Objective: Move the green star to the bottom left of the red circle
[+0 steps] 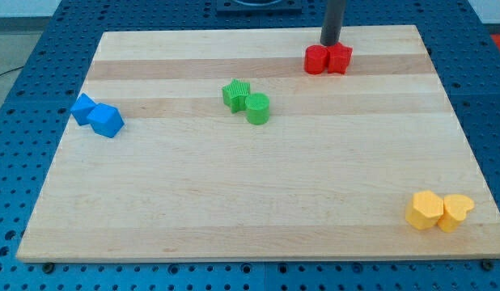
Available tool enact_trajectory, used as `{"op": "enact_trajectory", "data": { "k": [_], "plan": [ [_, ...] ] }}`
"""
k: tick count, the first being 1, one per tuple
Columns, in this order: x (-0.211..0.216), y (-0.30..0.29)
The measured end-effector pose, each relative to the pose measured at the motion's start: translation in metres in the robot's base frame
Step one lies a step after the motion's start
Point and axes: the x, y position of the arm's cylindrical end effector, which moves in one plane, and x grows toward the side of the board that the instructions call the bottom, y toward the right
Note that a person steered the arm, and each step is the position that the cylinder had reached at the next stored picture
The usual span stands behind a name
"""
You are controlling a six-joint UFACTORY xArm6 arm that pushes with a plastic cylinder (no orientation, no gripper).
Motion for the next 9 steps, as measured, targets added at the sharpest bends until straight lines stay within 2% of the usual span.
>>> {"op": "enact_trajectory", "data": {
  "k": [1,2,4,5,6,8,9],
  "plan": [
    [-0.023,-0.066],
    [0.001,-0.157],
    [0.125,-0.274],
    [0.189,-0.266],
    [0.198,-0.239],
    [0.163,-0.216],
    [0.158,-0.172]
  ]
}}
